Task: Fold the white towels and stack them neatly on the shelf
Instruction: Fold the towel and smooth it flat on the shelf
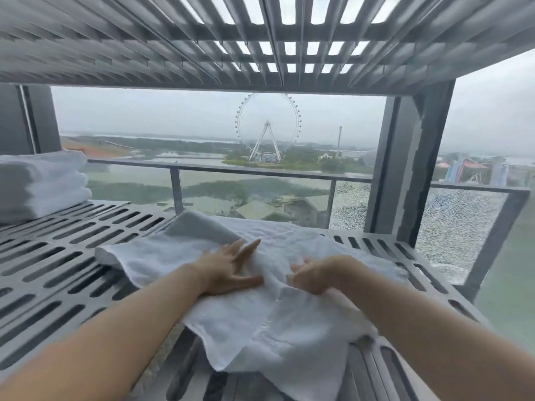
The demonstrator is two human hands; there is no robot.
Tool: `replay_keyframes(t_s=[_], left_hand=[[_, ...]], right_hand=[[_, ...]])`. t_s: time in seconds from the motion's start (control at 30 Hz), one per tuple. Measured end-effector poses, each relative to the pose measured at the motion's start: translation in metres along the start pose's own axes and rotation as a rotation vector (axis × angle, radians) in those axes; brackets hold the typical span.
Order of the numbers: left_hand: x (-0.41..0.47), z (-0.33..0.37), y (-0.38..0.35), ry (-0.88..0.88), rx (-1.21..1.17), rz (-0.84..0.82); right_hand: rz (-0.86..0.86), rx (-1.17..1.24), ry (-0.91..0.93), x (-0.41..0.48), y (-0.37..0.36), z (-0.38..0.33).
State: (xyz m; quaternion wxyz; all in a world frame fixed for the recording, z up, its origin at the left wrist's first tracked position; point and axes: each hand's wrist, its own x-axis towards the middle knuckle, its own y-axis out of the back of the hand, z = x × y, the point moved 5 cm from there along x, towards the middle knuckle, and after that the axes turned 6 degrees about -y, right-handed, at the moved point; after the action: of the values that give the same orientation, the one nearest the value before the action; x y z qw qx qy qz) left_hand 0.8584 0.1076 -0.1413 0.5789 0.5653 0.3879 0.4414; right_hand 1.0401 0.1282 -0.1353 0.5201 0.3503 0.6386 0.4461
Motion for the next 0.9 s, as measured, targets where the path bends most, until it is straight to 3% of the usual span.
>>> replay_keyframes(t_s=[0.1, 0.17, 0.27, 0.33, 0.4, 0.47, 0.63, 0.73, 0.9], left_hand=[[0.006, 0.001, 0.011, -0.107, 0.163, -0.002], [0.009, 0.003, 0.012, -0.083, 0.177, -0.037], [0.012, 0.019, 0.007, 0.152, -0.064, -0.020], [0.011, 0.032, -0.003, 0.332, -0.229, 0.022], [0.008, 0.040, -0.017, 0.402, -0.220, 0.003], [0.009, 0.037, -0.024, 0.384, -0.142, -0.005], [0.024, 0.022, -0.019, 0.198, -0.152, -0.004], [0.036, 0.017, -0.007, 0.067, -0.144, 0.029], [0.042, 0.032, 0.011, -0.116, 0.151, 0.009]], right_hand=[[0.023, -0.053, 0.020, -0.015, 0.012, -0.008], [0.193, -0.088, 0.107, -0.017, 0.029, -0.001], [0.437, -0.019, 0.250, 0.001, 0.033, 0.014], [0.439, 0.081, 0.311, 0.017, 0.021, 0.019], [0.353, 0.095, 0.299, 0.031, 0.008, 0.021], [0.270, 0.062, 0.255, 0.043, 0.000, 0.023], [0.248, 0.049, 0.074, 0.049, -0.003, 0.030], [0.294, 0.103, -0.154, 0.044, -0.006, 0.049], [0.324, 0.154, -0.473, 0.017, -0.018, 0.076]])
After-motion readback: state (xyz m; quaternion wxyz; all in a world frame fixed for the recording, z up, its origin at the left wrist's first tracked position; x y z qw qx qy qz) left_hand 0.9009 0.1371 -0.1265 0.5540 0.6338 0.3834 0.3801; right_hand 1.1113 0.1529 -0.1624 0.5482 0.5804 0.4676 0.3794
